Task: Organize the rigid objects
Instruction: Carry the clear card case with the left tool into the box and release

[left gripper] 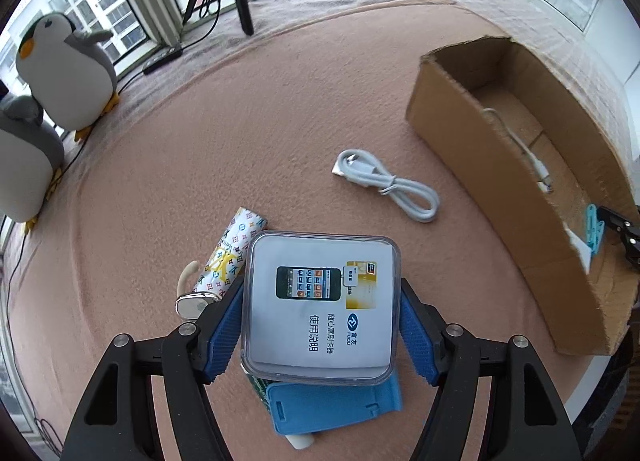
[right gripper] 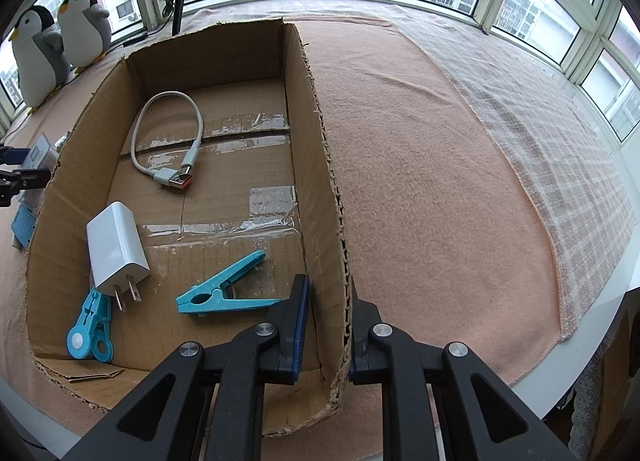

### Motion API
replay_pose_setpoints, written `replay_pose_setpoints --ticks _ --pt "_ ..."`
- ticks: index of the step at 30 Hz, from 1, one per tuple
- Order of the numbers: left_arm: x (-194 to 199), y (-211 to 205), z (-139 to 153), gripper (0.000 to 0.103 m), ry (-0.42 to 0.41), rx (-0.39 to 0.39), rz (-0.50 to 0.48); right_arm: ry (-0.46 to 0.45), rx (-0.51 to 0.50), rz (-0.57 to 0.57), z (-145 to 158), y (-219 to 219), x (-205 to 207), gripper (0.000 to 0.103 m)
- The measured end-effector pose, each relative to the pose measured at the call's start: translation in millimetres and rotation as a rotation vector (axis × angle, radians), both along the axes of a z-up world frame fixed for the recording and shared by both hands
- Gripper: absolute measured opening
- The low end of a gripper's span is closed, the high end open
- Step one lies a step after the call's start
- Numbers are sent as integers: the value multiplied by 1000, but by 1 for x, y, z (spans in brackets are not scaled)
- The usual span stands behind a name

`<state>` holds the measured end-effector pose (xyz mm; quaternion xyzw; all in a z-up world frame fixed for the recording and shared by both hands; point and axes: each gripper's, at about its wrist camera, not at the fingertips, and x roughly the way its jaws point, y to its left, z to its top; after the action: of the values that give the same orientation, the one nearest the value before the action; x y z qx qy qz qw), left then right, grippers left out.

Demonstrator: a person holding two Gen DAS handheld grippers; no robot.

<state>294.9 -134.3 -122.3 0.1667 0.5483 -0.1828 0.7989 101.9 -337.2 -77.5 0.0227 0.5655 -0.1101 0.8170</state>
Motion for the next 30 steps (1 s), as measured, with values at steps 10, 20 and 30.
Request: replay_pose_setpoints --ticks 10,20,30 --pt "-23 -55 51 74 -54 -84 -97 0 0 0 0 -1 0 15" --pt "-35 -141 72 74 -56 -160 -206 -4 5 -4 2 -1 2 15" --pt "-24 -188 49 74 1 -189 -209 -10 15 -11 1 -2 2 15"
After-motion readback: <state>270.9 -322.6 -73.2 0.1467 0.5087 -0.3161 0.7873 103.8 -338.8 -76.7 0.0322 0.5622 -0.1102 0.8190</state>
